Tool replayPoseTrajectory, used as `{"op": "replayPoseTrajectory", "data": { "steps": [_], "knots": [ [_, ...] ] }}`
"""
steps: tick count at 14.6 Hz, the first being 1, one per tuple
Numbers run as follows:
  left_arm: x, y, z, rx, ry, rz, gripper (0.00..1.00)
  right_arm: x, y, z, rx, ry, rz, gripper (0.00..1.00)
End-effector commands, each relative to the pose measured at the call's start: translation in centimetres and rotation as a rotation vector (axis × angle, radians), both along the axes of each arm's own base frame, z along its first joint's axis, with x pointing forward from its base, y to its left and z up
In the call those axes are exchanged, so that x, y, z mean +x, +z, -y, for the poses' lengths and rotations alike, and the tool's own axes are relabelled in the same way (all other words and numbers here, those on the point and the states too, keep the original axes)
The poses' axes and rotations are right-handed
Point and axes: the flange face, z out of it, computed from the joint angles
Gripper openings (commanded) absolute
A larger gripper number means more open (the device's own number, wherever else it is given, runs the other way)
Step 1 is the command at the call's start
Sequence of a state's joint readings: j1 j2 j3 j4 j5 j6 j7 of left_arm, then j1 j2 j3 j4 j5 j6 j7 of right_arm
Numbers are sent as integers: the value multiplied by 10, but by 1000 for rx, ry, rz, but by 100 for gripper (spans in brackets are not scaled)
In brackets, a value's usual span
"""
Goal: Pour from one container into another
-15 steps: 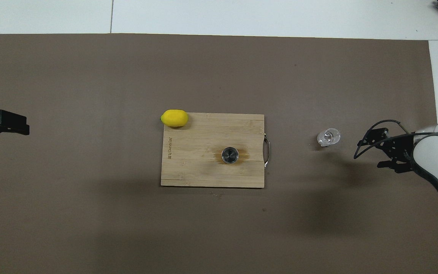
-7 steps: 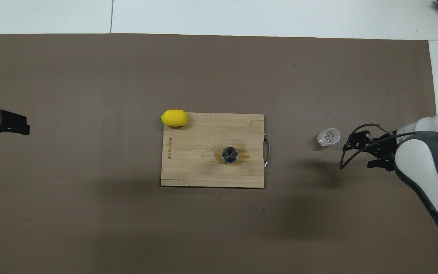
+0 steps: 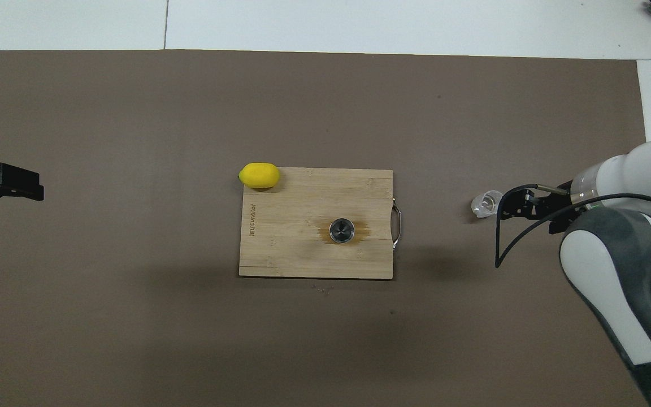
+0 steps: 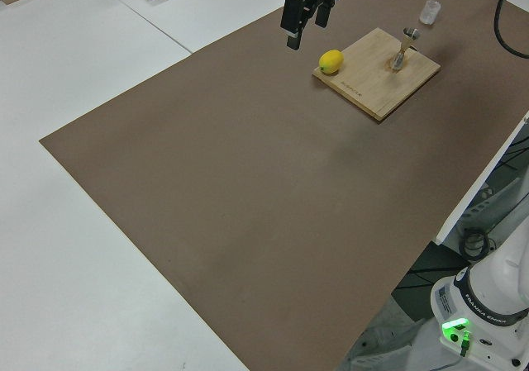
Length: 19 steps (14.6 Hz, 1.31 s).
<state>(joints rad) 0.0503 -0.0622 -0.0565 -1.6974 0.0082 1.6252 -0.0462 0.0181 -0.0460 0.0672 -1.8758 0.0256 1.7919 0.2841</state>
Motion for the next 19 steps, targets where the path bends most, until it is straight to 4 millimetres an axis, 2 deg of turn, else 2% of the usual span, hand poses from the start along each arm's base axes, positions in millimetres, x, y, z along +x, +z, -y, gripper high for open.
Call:
{"op": "replayPoseTrajectory", "data": {
  "steps": [1,3,5,6,7,9,13,15,16,19],
  "knots": [
    [0,0,-1,17,8,1,100,7,39,-15,-58,74,30,100],
    [0,0,-1,17,8,3,100,5,63,-26,-80,100,39,100],
    [0,0,-1,17,8,4,100,5,77,-26,-76,97,51,100],
    [0,0,-1,17,8,4,100,5,82,-23,-73,90,52,100],
    [0,0,-1,17,8,4,100,4,94,-16,-71,76,54,100],
    [0,0,-1,17,8,6,100,9,102,-8,-60,59,21,100],
    [0,0,-1,17,8,6,100,3,94,19,2,-3,-9,100],
    [0,0,-1,17,8,6,100,-7,84,23,2,-11,-29,100],
    [0,0,-1,17,8,6,100,-15,73,24,-2,-15,-46,100],
    [1,-1,-2,17,9,7,100,-17,67,31,-5,-25,-29,100]
  ]
}}
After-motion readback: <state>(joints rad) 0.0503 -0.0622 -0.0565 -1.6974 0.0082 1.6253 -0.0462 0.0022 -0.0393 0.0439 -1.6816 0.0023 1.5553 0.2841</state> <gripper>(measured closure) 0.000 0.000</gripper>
